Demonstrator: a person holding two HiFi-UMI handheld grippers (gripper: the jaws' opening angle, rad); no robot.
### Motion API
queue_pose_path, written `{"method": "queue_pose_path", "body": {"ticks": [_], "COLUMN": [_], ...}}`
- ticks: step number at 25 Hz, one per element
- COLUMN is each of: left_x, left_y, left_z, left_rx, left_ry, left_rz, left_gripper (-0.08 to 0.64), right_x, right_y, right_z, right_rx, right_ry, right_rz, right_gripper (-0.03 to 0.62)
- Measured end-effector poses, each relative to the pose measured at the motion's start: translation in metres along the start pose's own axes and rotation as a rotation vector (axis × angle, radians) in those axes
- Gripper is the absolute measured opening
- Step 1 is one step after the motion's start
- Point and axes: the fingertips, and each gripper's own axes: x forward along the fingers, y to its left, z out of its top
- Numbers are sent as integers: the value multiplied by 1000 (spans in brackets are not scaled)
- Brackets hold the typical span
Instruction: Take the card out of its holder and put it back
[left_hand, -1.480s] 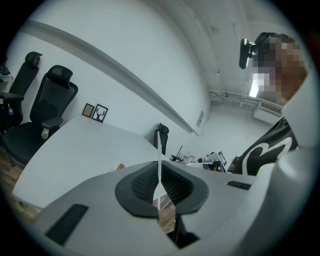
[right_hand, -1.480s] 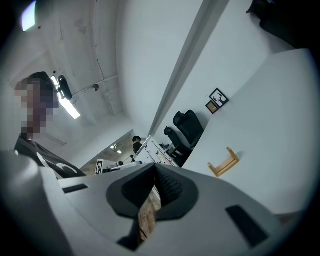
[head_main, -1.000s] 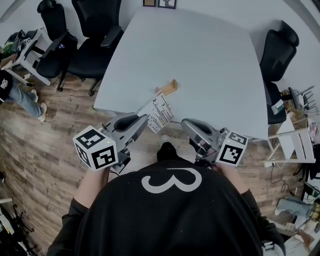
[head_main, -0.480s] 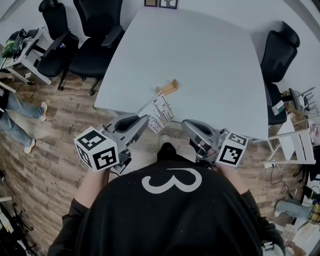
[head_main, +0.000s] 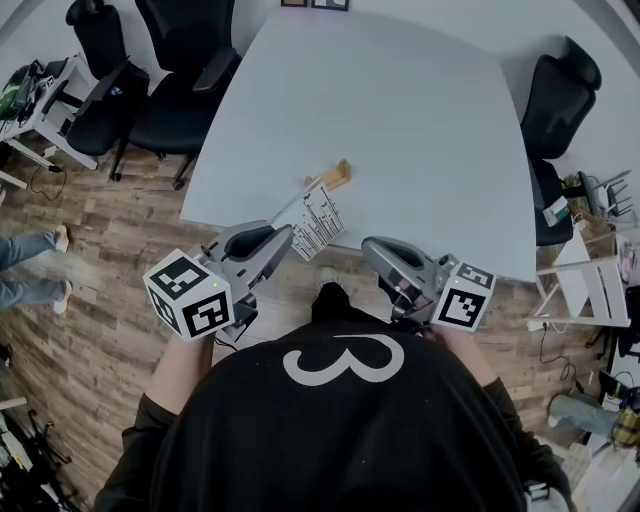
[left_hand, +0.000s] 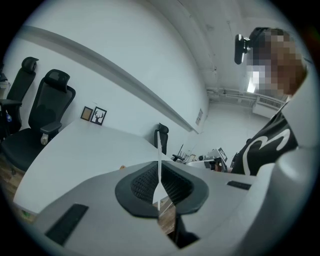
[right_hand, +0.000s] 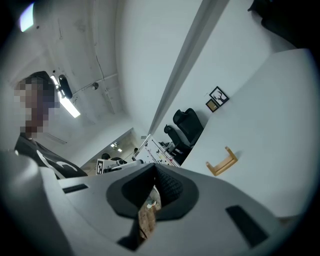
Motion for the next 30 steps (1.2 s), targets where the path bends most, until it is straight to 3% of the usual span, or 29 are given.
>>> {"method": "queue_pose_path", "body": {"ticks": [20,30], "left_x": [69,104], "left_y": [70,97], "left_z": [27,29], "left_rx": [72,169], "left_ry": [86,159], "left_rz": [16,5], "left_gripper": [25,25], "right_x": [23,35], "right_y": [-77,-109], "right_z": [45,62], "right_rx": [66,90], "right_ry": [23,25], "right_rz": [-37,-59], "right_gripper": [9,9]}}
